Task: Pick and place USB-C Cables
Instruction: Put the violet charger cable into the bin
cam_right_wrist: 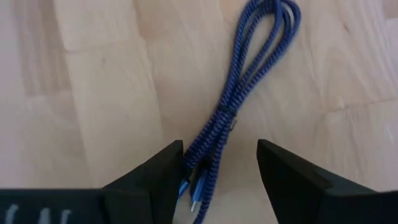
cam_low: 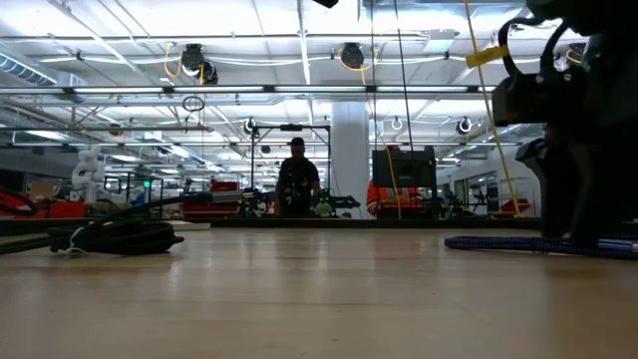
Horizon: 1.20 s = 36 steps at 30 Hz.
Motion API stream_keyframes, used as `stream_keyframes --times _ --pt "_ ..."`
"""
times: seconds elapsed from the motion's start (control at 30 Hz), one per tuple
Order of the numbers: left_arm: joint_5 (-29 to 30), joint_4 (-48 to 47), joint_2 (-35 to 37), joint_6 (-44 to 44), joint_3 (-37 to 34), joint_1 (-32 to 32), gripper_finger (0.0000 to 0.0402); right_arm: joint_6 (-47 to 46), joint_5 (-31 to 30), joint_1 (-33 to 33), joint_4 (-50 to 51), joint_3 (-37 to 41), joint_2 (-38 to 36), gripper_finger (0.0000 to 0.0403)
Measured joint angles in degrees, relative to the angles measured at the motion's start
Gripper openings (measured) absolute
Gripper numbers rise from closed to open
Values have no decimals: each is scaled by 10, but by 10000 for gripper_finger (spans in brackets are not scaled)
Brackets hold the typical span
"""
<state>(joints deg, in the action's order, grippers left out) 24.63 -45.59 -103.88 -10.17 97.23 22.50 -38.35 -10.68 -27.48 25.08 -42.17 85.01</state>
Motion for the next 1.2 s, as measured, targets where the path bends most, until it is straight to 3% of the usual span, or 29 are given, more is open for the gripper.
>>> stream_keyframes --times 0.2,0.6,1.2 --pt "0 6 0 0 0 -8 202 0 0 0 -2 14 0 159" --pt "0 14 0 -1 0 -7 202 0 -3 1 -14 45 -2 14" --pt "-2 25 0 0 -16 -7 202 14 26 -17 -15 44 -88 6"
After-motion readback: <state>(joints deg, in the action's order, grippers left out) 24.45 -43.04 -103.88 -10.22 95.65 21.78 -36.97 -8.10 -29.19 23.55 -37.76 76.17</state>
